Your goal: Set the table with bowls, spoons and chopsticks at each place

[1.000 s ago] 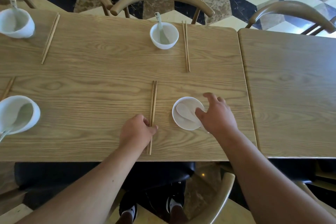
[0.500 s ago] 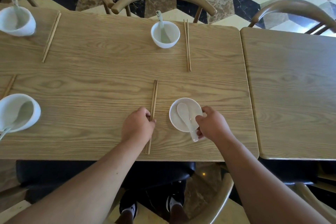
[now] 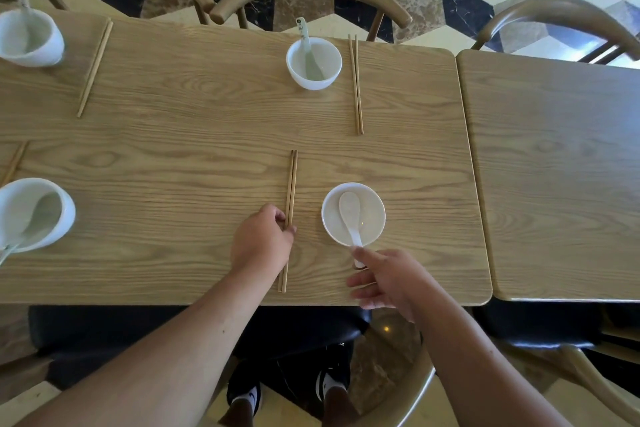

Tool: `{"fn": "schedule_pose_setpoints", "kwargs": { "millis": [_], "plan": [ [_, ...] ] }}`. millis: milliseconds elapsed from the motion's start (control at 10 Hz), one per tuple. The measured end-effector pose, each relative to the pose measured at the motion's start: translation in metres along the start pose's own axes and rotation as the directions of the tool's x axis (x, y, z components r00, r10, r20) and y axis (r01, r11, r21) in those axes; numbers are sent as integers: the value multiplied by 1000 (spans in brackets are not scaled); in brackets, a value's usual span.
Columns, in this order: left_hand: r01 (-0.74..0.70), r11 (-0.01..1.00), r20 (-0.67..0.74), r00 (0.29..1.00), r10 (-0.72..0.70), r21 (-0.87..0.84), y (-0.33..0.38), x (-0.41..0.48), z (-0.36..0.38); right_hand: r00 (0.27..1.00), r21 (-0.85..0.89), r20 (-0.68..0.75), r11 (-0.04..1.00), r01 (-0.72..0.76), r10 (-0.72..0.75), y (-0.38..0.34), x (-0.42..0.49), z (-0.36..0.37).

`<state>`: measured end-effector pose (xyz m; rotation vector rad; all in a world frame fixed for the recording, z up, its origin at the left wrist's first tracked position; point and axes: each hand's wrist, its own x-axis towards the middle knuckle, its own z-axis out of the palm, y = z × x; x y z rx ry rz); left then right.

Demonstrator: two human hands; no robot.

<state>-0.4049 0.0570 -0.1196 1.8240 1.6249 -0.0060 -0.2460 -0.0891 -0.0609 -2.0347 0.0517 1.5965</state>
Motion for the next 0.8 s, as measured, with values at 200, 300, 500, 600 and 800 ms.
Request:
{"fn": "schedule_pose_setpoints", "kwargs": {
  "millis": [200,300,500,600,800],
  "plan": [
    [10,1000,-7,1000,-10,-3,0,-1,1,995,-49,36,995,90,-88,-3,4,-11],
    [9,1000,-6,1000,-9,1,0,-1,1,989,-188,-11,972,142,-147,-6,6,-22],
    [3,1000,-2,1000,-3,-8,-2,0,3,971,-339,-94,924,178,-222,-14,10,-40],
    [-2,1000,0,1000,2,-13,-3,1,3,967,-374,-95,909,185,-236,-17,13,-44],
    [6,999,19,1000,-6,-42,0,-2,0,972,-358,-89,918,172,-218,-17,13,-36]
  ]
}}
